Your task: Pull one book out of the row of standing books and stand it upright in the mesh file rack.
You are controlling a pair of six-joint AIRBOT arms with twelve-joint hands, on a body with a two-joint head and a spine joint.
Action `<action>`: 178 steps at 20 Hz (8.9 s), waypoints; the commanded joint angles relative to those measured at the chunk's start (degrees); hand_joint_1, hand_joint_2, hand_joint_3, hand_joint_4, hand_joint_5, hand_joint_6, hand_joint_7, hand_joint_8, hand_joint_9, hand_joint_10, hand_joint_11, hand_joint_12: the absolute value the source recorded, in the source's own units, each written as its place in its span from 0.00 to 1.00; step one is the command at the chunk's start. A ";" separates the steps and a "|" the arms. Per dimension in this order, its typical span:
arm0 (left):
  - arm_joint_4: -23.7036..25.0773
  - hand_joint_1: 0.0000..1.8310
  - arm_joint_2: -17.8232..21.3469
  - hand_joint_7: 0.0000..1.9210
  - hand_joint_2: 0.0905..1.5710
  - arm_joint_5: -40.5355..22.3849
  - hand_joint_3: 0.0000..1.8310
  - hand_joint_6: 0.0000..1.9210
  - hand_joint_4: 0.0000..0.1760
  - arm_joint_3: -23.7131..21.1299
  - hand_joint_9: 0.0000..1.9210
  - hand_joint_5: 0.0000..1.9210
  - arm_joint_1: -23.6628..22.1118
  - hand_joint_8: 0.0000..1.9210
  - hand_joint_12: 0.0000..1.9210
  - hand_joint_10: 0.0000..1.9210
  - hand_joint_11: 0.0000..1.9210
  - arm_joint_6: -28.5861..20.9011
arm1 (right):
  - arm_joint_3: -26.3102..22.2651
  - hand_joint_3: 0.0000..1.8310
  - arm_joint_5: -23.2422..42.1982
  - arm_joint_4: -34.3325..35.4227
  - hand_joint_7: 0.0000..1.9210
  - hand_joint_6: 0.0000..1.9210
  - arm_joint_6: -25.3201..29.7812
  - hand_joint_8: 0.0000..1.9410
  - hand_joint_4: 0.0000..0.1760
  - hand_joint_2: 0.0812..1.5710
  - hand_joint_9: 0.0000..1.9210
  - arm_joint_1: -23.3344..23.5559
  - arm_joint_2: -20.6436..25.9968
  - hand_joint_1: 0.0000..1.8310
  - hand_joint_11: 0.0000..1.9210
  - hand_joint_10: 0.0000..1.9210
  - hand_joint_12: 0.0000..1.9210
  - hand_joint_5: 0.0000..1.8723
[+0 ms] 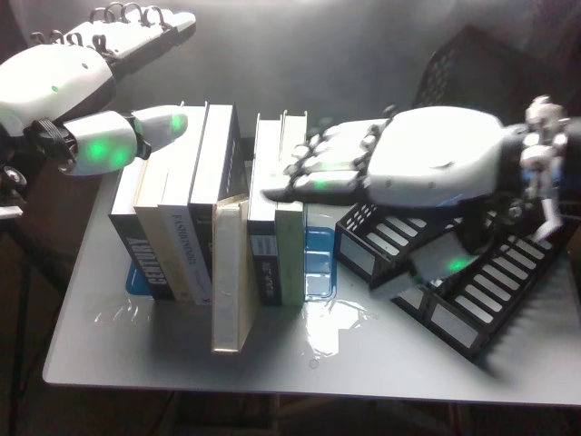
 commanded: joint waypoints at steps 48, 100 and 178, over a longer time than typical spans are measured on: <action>-3.23 0.28 -0.97 0.08 0.86 -7.09 0.00 0.06 0.00 1.51 0.00 0.09 -0.17 0.00 0.69 0.14 0.00 -1.13 | 4.92 0.00 -10.42 -34.03 0.09 0.06 5.62 0.00 0.00 0.75 0.00 5.82 -20.66 0.62 0.00 0.11 0.00 0.09; -3.29 0.22 -0.40 0.05 0.88 -11.30 0.00 0.00 0.13 -0.23 0.00 0.09 0.85 0.00 0.83 0.08 0.00 -1.70 | 4.29 0.00 -13.85 -38.67 0.09 0.06 5.62 0.00 0.00 0.76 0.00 4.77 -21.08 0.62 0.00 0.11 0.00 0.09; 1.71 0.19 -7.57 0.05 0.88 -8.06 0.00 0.01 0.00 7.26 0.00 0.07 -4.61 0.00 0.95 0.07 0.00 -7.42 | 14.48 0.00 -17.61 -52.02 0.09 0.06 20.92 0.00 0.00 0.76 0.00 0.94 -25.70 0.62 0.00 0.11 0.00 0.08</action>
